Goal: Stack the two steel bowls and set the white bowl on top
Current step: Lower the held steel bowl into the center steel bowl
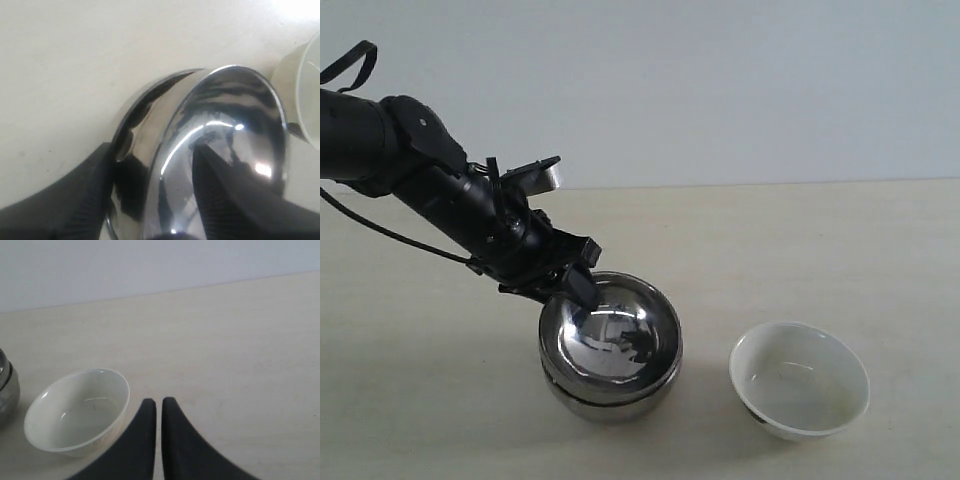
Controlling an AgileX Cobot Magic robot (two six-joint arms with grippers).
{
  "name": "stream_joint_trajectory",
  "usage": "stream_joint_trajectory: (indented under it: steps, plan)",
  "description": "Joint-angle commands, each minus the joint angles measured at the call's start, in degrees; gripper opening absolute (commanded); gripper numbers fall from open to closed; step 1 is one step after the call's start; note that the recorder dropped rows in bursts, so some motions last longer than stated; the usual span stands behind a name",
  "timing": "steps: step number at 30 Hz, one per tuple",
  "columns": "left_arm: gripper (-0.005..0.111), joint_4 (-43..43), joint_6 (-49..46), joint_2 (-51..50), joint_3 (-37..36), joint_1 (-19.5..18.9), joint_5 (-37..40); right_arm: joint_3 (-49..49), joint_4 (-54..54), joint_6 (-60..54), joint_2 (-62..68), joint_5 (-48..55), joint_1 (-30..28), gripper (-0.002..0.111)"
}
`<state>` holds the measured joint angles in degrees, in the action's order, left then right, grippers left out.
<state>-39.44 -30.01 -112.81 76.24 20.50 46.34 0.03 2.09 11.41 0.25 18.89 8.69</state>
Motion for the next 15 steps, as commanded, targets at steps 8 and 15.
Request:
stream_joint_trajectory:
  steps: [8, 15]
  plan:
    - [0.046, -0.1, 0.7, 0.2, 1.8, 0.2, 2.6, 0.0, 0.0, 0.1, -0.3, -0.4, -0.2, 0.0]
    - [0.045, -0.1, 0.7, 0.2, 1.8, 0.1, 2.7, 0.0, 0.0, 0.1, -0.3, -0.4, -0.2, 0.0]
